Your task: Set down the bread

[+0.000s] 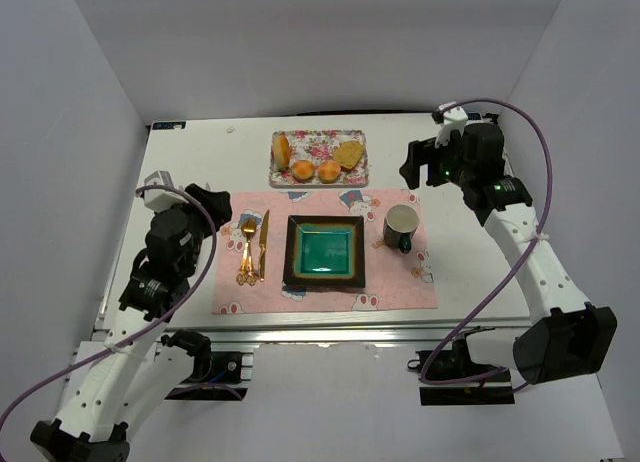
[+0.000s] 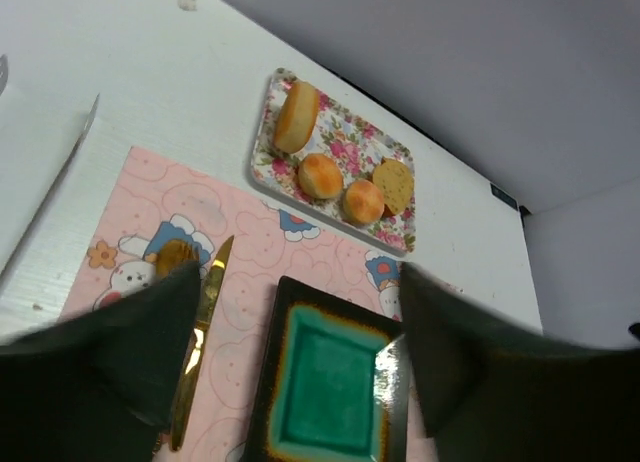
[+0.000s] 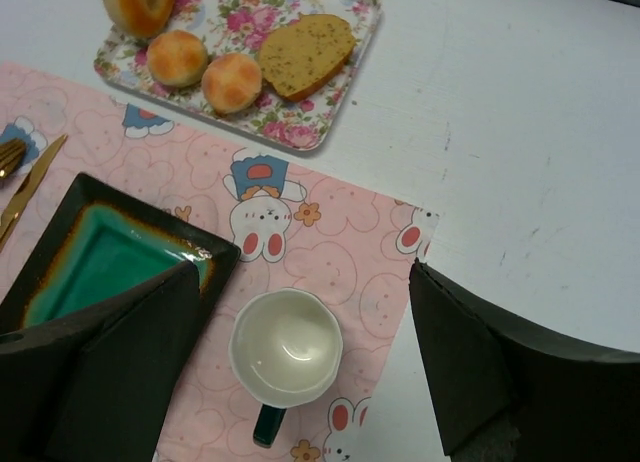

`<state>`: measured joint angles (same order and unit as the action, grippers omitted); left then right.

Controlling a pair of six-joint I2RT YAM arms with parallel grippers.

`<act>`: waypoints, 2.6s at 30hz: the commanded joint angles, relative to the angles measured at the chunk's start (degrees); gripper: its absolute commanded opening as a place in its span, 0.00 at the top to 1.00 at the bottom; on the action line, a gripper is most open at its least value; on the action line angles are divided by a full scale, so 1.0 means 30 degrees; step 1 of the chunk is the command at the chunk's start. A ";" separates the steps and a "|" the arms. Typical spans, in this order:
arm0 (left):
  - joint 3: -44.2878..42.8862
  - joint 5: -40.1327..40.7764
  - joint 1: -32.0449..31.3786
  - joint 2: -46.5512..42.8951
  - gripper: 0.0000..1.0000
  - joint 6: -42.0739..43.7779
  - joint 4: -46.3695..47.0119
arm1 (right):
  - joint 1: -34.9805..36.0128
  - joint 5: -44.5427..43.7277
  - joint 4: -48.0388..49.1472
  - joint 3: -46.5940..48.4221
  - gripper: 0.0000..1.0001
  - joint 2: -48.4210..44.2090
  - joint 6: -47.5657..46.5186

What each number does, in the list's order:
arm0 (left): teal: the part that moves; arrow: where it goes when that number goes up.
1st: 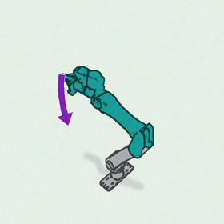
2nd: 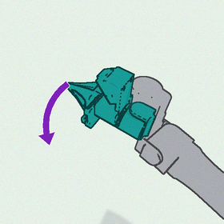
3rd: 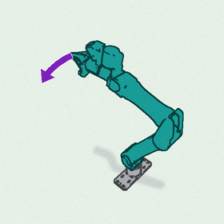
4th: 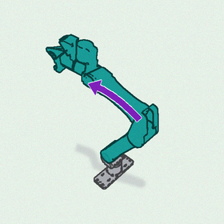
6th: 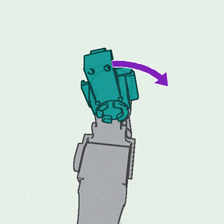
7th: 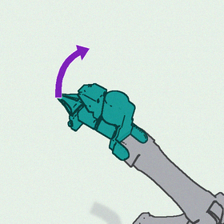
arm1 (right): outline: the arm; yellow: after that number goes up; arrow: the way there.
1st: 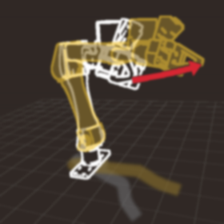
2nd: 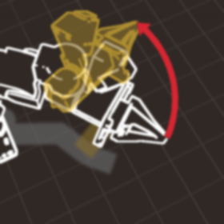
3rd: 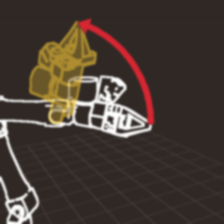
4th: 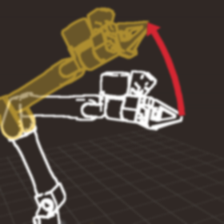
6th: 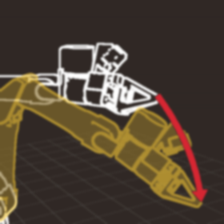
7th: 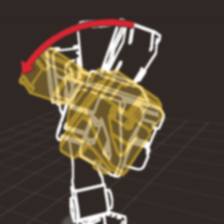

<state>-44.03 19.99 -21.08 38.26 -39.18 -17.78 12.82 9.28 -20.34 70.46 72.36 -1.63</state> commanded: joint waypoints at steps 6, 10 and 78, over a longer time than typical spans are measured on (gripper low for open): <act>-0.1611 0.2797 0.0054 0.1483 1.00 0.0666 -0.3999 | -0.0054 1.1838 -0.0952 -0.1717 0.30 -0.1413 -0.9667; -0.2430 0.4288 0.0083 0.2185 1.00 0.1048 -0.5291 | 0.0033 1.4220 -0.0047 -0.2832 0.95 -0.1591 -0.9829; -0.5568 -1.0968 0.6099 1.5256 0.77 0.6180 0.0295 | -0.1226 1.5101 -0.0839 -0.2186 0.11 0.0607 -1.0621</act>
<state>-58.63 -6.96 2.24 89.65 -11.29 -20.73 9.47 54.08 -24.88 64.62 75.68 -34.65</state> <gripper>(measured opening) 0.267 0.895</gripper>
